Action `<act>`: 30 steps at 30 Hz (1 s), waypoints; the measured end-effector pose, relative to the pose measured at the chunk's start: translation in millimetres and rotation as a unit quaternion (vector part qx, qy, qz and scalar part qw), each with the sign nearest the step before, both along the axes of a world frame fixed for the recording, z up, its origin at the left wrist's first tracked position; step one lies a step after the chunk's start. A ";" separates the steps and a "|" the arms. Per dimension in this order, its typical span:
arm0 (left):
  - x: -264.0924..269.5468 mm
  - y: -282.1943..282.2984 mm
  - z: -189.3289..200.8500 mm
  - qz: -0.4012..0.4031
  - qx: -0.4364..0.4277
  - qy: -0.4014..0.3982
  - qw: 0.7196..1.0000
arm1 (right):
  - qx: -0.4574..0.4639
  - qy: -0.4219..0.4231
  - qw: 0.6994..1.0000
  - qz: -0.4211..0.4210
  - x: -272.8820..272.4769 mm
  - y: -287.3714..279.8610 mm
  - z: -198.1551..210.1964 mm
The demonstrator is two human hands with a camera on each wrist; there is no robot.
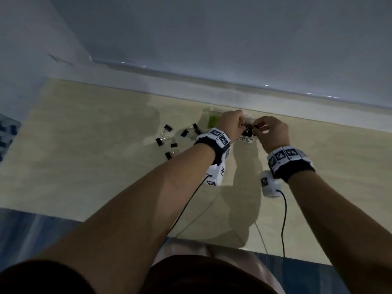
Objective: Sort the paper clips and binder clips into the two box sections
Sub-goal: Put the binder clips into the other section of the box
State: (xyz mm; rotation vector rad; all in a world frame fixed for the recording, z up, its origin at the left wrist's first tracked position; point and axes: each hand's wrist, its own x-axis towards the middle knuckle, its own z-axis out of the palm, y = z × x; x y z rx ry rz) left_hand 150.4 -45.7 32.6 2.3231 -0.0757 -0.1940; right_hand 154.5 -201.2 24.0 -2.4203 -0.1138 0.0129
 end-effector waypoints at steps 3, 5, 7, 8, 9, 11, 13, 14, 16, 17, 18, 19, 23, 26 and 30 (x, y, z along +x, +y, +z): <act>-10.2 28.7 -1.0 0.024 -0.015 -0.036 0.999 | -0.052 0.003 0.999 0.009 6.3 13.0 0.4; -22.9 66.7 -4.1 0.053 0.014 -0.066 0.996 | -0.066 -0.047 0.996 0.037 -1.8 28.5 -1.1; -38.8 113.3 -11.8 0.104 0.068 -0.065 0.990 | -0.071 -0.085 0.987 0.116 -15.3 52.7 -3.3; -46.8 136.1 -18.9 0.130 0.100 -0.047 0.985 | -0.071 -0.084 0.981 0.160 -22.0 67.5 -3.1; -55.0 156.3 -25.2 0.149 0.132 -0.021 0.980 | -0.070 -0.071 0.975 0.200 -26.2 83.7 -4.4; -68.1 184.7 -34.2 0.143 0.185 0.039 0.971 | -0.087 -0.019 0.959 0.270 -29.5 118.5 -6.2; -72.0 195.7 -39.7 0.078 0.210 0.103 0.969 | -0.151 0.051 0.935 0.316 -27.7 152.7 -7.1; -70.3 196.6 -41.8 0.042 0.216 0.127 0.967 | -0.191 0.084 0.922 0.325 -25.8 166.7 -7.7; -63.9 194.1 -43.7 -0.020 0.242 0.149 0.959 | -0.248 0.119 0.906 0.322 -21.7 186.3 -10.2; -61.3 192.3 -44.1 -0.043 0.257 0.156 0.953 | -0.265 0.129 0.903 0.313 -19.2 191.8 -13.9; -59.6 191.3 -44.7 -0.056 0.268 0.162 0.948 | -0.279 0.137 0.900 0.306 -18.3 194.8 -16.8; -59.5 191.7 -47.1 -0.060 0.273 0.165 0.946 | -0.292 0.147 0.896 0.302 -18.1 196.3 -21.1; -69.8 193.7 -58.1 -0.012 0.220 0.095 0.971 | -0.285 0.157 0.895 0.304 -23.6 192.2 -31.5; -81.2 191.4 -59.4 0.022 0.198 0.071 0.977 | -0.284 0.131 0.901 0.301 -29.1 183.6 -35.9; -90.4 187.4 -56.2 0.036 0.191 0.077 0.978 | -0.259 0.117 0.914 0.290 -36.7 171.7 -34.9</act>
